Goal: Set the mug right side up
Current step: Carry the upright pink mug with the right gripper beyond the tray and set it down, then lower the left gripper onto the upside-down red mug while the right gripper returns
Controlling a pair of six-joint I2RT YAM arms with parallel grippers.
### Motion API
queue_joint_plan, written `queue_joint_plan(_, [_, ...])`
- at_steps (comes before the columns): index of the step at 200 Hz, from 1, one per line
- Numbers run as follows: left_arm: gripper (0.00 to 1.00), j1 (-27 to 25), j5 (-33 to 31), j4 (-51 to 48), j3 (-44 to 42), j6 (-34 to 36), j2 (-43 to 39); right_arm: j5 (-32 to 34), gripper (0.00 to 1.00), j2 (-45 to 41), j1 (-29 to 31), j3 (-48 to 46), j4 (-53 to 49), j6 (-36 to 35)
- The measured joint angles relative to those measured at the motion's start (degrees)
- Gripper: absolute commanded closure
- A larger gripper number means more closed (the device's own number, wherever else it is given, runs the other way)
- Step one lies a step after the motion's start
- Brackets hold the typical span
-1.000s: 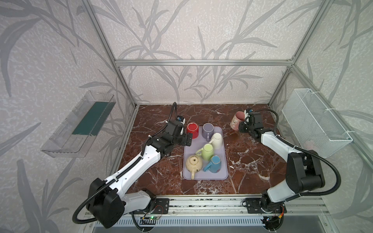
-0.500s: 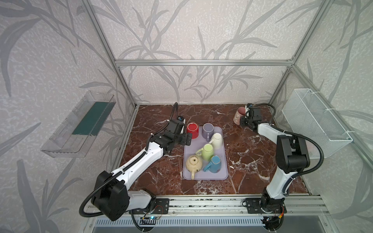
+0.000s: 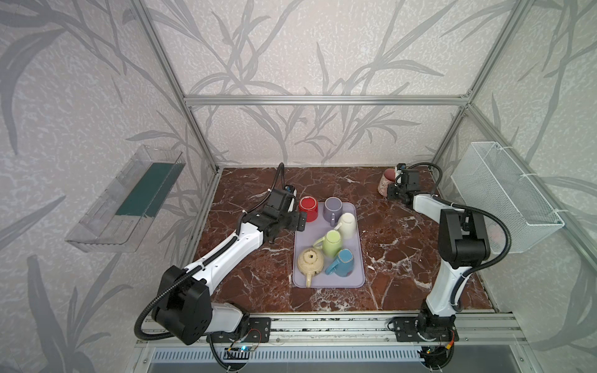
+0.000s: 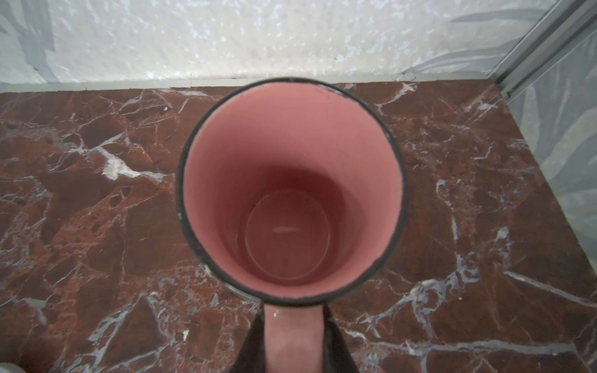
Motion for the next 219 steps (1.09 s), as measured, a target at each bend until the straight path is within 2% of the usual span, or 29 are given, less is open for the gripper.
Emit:
queue_joint_plan(36, [0.06, 0.2, 0.3, -0.5, 1.2, 0.9, 2.0, 0.6, 1.00, 0.0, -0.3, -0.7, 1.0, -0.4])
queue_joint_plan(79, [0.11, 0.2, 0.7, -1.3, 2.7, 1.8, 2.4, 1.1, 0.77, -0.7, -0.4, -2.8, 3.3, -0.4])
queue_joint_plan(103, [0.14, 0.2, 0.8, -2.2, 3.4, 2.2, 2.9, 1.1, 0.67, -1.7, -0.5, -4.0, 4.0, -0.3])
queue_joint_plan(159, [0.18, 0.2, 1.7, -3.8, 5.9, 4.3, 5.7, 0.9, 0.55, -6.0, -0.5, -6.3, 5.2, 0.8])
queue_joint_plan(201, [0.19, 0.4, 3.2, -4.9, 7.6, 5.6, 8.2, 0.8, 0.46, -12.3, -0.5, -11.2, 5.6, 3.1])
queue_joint_plan(219, [0.19, 0.8, 3.4, -5.2, 7.6, 5.9, 8.5, 0.4, 0.45, -16.5, -0.5, -13.6, 5.6, 4.6])
